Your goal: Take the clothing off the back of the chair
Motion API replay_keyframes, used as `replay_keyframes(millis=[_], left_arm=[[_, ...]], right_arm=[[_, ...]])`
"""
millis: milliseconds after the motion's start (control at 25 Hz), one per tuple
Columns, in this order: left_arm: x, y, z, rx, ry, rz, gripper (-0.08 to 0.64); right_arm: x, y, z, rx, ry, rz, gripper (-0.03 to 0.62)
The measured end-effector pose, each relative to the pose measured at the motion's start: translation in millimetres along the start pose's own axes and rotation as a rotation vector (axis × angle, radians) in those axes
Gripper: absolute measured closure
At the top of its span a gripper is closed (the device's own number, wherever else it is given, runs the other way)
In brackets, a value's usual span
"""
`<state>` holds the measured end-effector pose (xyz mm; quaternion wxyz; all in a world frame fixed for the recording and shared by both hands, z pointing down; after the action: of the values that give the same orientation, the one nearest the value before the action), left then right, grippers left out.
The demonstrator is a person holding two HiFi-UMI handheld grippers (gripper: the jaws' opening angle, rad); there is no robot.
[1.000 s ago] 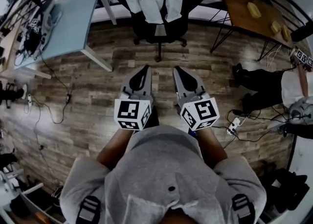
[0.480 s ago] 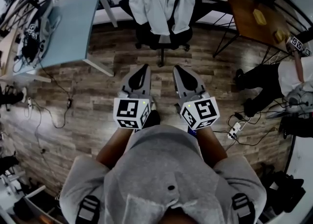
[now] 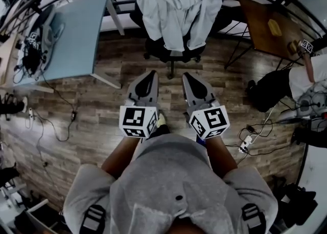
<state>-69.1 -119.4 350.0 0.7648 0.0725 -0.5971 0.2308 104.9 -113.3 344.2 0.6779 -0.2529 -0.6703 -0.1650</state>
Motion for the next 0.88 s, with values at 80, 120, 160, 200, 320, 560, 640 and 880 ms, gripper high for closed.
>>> replay_keyframes(millis=[80, 120, 160, 200, 320, 560, 640, 880], left_arm=[[-3, -6, 9, 0.004, 0.004, 0.005, 0.549], [-4, -9, 12, 0.007, 0.004, 0.009, 0.549], [-5, -12, 16, 0.009, 0.002, 0.012, 0.549], [-6, -14, 19, 0.012, 0.000, 0.013, 0.549], [-9, -24, 28, 0.020, -0.003, 0.013, 0.549], [-16, -41, 41, 0.050, -0.004, 0.020, 0.549], [-16, -47, 44, 0.062, -0.003, 0.024, 0.548], [-15, -62, 55, 0.084, -0.001, 0.032, 0.549]], right_arm=[[-1, -10, 0, 0.007, -0.004, 0.001, 0.577], [-1, -15, -1, 0.009, -0.005, 0.002, 0.577], [-2, -19, -1, 0.008, -0.005, 0.003, 0.577], [-2, -24, -1, 0.007, -0.004, 0.004, 0.577], [-1, -36, -2, 0.010, -0.005, 0.005, 0.577], [-3, -53, -8, 0.037, -0.006, 0.011, 0.577], [-2, -59, -10, 0.048, -0.005, 0.012, 0.577], [-3, -73, -16, 0.078, 0.004, 0.012, 0.577]])
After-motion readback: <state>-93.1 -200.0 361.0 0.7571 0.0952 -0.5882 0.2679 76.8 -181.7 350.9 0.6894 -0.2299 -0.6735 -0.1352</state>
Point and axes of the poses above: the fingertips, and each gripper's own axes: y backward along the fingers, z to its left, x out of its underside, the point moved 8 cm from there along y, backward along the fingers, and after that the axes turned 8 degrees about y, right-handed, at the moved point
